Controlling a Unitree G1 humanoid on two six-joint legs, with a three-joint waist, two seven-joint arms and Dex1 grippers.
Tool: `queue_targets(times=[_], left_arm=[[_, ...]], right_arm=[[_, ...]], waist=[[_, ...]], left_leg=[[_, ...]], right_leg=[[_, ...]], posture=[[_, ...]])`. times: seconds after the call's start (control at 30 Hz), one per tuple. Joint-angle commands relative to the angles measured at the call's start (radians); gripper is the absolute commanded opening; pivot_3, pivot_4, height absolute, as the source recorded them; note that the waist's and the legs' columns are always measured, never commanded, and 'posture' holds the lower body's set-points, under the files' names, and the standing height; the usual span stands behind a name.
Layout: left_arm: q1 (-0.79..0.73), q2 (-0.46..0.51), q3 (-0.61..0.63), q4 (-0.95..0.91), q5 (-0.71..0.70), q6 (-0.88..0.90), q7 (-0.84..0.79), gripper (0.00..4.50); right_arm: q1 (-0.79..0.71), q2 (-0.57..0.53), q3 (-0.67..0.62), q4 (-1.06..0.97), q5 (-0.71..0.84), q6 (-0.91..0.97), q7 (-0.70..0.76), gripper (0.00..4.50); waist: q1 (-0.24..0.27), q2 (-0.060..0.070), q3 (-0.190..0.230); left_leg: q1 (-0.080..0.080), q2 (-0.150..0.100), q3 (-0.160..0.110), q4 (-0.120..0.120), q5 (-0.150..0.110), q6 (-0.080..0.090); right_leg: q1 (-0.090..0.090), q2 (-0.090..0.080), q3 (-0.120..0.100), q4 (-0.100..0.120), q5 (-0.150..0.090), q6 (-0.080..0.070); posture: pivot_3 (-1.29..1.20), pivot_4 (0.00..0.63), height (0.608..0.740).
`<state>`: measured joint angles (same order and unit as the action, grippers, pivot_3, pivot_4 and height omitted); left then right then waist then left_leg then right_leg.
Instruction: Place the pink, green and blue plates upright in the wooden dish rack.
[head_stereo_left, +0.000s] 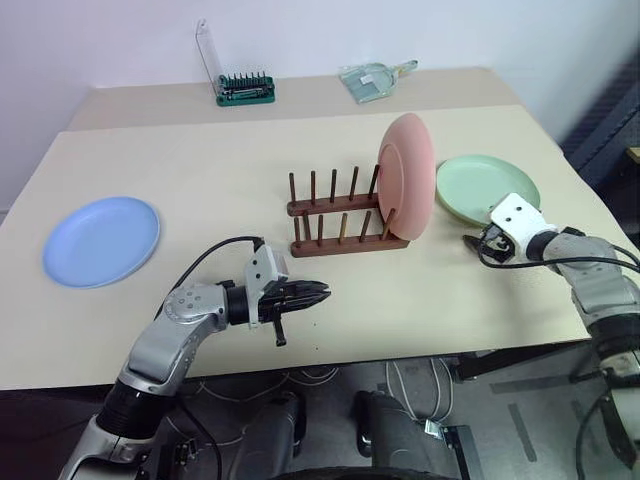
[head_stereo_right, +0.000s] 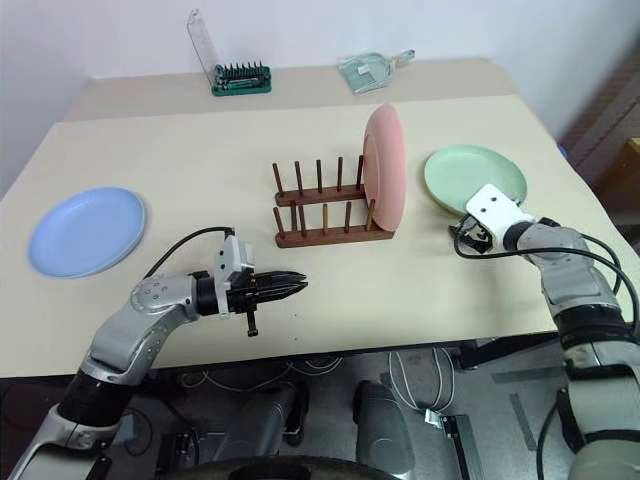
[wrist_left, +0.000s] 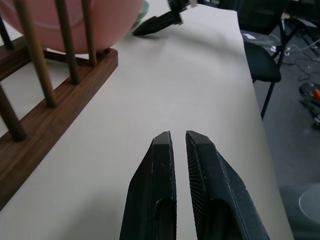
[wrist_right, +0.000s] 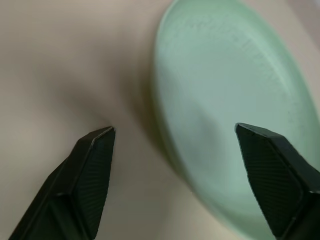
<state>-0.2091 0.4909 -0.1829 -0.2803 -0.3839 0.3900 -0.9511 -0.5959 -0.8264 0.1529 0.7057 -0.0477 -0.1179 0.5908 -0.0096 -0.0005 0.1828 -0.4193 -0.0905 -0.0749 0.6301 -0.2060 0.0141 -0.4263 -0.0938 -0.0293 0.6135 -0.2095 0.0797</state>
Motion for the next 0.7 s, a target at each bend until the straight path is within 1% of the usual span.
queue_targets(times=[0.03,0.1,0.13,0.17,0.2,0.37,0.47,0.6,0.7], left_arm=[[0.003,0.004,0.008,-0.042,-0.013,0.005,0.011,0.45],[0.004,0.005,0.009,-0.046,-0.014,0.007,0.014,0.45],[0.005,0.005,0.01,-0.047,-0.014,0.009,0.016,0.45],[0.006,0.005,0.01,-0.047,-0.015,0.01,0.016,0.45],[0.007,0.004,0.009,-0.045,-0.015,0.011,0.016,0.45],[0.005,0.001,0.004,-0.038,-0.014,0.008,0.013,0.45],[0.006,0.0,0.002,-0.033,-0.013,0.005,0.009,0.45],[0.006,-0.001,-0.002,-0.024,-0.012,0.001,0.001,0.45],[0.0,-0.007,-0.007,-0.019,-0.013,0.003,-0.003,0.45]], right_arm=[[-0.031,0.006,0.003,0.103,-0.063,-0.075,-0.016,2.09],[-0.043,0.009,-0.003,0.132,-0.074,-0.1,-0.015,1.16],[-0.046,0.008,-0.009,0.138,-0.077,-0.108,-0.014,0.52],[-0.045,0.007,-0.016,0.14,-0.078,-0.114,-0.014,0.14],[-0.039,0.002,-0.023,0.135,-0.081,-0.122,-0.018,0.06],[0.0,-0.039,-0.092,0.023,-0.082,-0.129,-0.087,0.06],[0.034,-0.074,-0.2,-0.159,-0.032,-0.08,-0.121,0.06],[0.011,-0.079,-0.379,-0.471,0.132,0.08,-0.108,0.06],[-0.051,-0.051,-0.442,-0.649,0.281,0.223,-0.078,0.06]], waist=[[-0.001,0.0,0.0],[0.001,0.0,0.0],[0.002,0.0,0.0],[0.002,0.0,0.0],[0.002,0.0,0.0],[0.003,0.0,0.0],[0.003,0.003,0.001],[-0.002,0.004,0.002],[-0.002,0.004,0.002]], left_leg=[[0.001,0.0,0.0,0.0,0.0,0.0],[0.002,0.0,0.0,0.0,0.0,0.0],[0.002,0.0,0.0,0.0,0.0,0.0],[0.002,0.0,0.0,0.0,0.0,0.0],[0.002,0.0,0.0,0.0,0.0,0.0],[0.002,0.0,-0.001,-0.001,0.0,0.0],[0.001,-0.001,0.0,-0.001,0.0,0.0],[0.001,0.0,0.0,-0.001,0.0,0.0],[0.001,0.001,-0.001,-0.002,0.0,0.0]], right_leg=[[0.001,0.0,0.0,0.0,0.0,0.0],[0.002,0.0,0.0,0.0,0.0,0.0],[0.002,0.0,0.0,0.0,0.0,0.0],[0.002,0.0,0.0,0.0,0.0,0.0],[0.001,0.0,0.0,0.0,0.0,0.0],[0.001,0.0,0.0,0.0,0.0,0.0],[0.0,0.0,0.001,0.0,0.0,0.0],[-0.001,0.0,0.001,0.002,0.0,0.0],[-0.001,0.001,0.001,0.002,-0.002,0.003]], posture=[[0.0,0.15,0.74],[0.0,0.15,0.74],[0.0,0.15,0.74],[0.0,0.15,0.74],[0.0,0.15,0.74],[0.0,0.15,0.74],[0.0,0.15,0.74],[0.0,0.15,0.74],[0.0,0.15,0.74]])
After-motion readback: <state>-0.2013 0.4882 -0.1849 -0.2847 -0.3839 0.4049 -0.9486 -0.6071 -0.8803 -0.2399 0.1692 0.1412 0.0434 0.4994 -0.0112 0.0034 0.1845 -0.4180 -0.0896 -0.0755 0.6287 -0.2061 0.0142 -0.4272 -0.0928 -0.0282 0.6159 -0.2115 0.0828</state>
